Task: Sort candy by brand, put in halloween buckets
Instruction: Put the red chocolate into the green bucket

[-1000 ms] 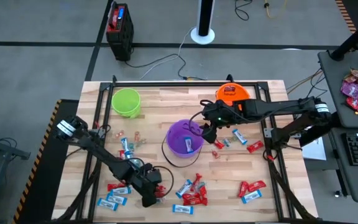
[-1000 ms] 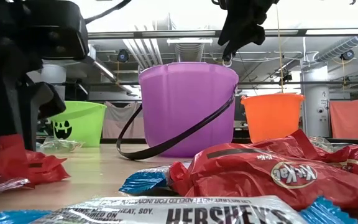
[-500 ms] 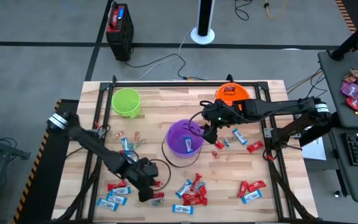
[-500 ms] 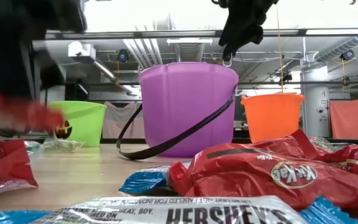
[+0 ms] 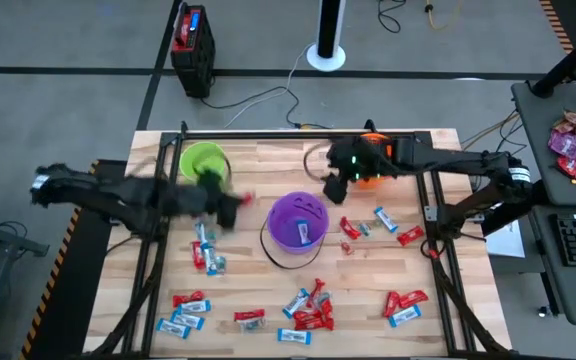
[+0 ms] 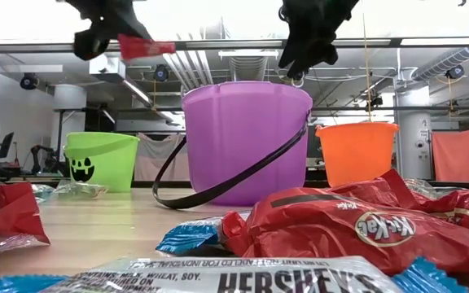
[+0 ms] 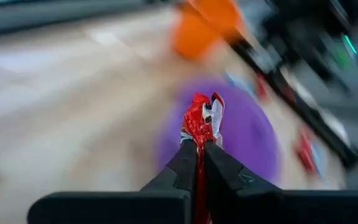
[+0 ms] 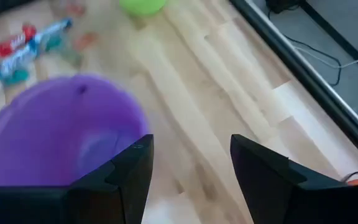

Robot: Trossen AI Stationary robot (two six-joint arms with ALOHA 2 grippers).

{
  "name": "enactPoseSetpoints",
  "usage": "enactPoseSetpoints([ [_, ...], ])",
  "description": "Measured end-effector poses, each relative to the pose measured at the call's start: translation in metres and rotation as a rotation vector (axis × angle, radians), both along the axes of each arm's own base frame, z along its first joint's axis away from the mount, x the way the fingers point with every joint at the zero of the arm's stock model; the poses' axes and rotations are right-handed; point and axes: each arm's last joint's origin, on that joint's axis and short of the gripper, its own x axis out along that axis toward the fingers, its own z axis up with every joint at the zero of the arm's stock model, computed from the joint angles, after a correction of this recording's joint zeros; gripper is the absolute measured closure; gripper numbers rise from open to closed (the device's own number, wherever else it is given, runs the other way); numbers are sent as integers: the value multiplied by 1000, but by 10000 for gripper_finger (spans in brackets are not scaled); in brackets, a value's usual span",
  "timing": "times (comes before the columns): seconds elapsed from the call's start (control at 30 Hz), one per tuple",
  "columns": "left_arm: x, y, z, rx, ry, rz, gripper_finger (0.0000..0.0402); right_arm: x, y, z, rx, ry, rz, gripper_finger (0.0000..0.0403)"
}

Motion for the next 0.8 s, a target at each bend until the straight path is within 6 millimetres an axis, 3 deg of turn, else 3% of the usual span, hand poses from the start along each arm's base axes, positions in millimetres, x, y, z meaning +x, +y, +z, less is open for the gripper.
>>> enactPoseSetpoints([
  [0.2,-27,67,39,54,-20,199,401,-12,-49,7,39,-90,-86,197],
  [0.3,-39,90,48,11,108,216,401,-21,-69,8,41,-110,-158,197],
  [0.5,-63,110,32,-254,614,234,401,-35,-95,9,44,-132,-223,197],
  [0.8,-35,150,0,-236,784,139,400,-42,-102,6,66,-102,-254,197],
])
